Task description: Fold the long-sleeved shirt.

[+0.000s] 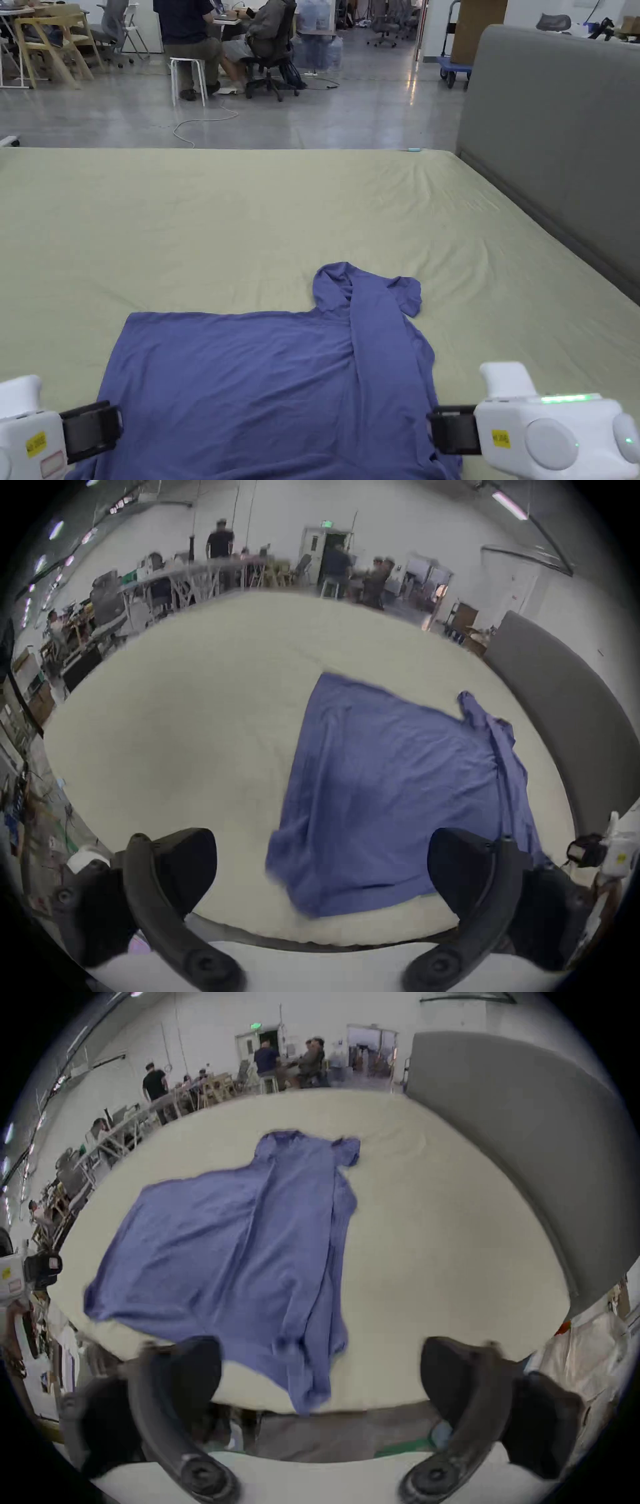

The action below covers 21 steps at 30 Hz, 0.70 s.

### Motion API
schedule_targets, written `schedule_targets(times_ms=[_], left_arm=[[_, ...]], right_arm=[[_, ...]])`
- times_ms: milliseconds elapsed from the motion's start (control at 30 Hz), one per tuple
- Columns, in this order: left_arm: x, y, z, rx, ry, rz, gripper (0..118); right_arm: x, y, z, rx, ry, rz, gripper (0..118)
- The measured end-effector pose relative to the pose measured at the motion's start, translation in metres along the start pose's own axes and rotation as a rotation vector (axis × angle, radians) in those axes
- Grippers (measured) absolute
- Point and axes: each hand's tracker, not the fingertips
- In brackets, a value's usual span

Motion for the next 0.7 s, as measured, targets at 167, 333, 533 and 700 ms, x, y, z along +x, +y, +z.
schedule_targets(times_ms=[167, 333, 533, 700], left_arm=[[0.01, 0.013, 0.005, 0.067, -0.029, -0.028, 5], [0.023, 0.006, -0.003, 0.032, -0.063, -0.049, 0], [0.029, 0.012, -0.018, 0.012, -0.066, -0.065, 0], [0.034, 0.035, -0.051, -0.031, -0.101, -0.079, 0]], right_arm=[[0.0, 0.017, 0.005, 0.047, 0.0, -0.066, 49], [-0.008, 0.001, -0.023, -0.052, 0.027, -0.036, 0], [-0.021, -0.027, -0.05, -0.166, 0.035, -0.041, 80], [-0.032, -0.045, -0.064, -0.228, 0.037, -0.004, 74]])
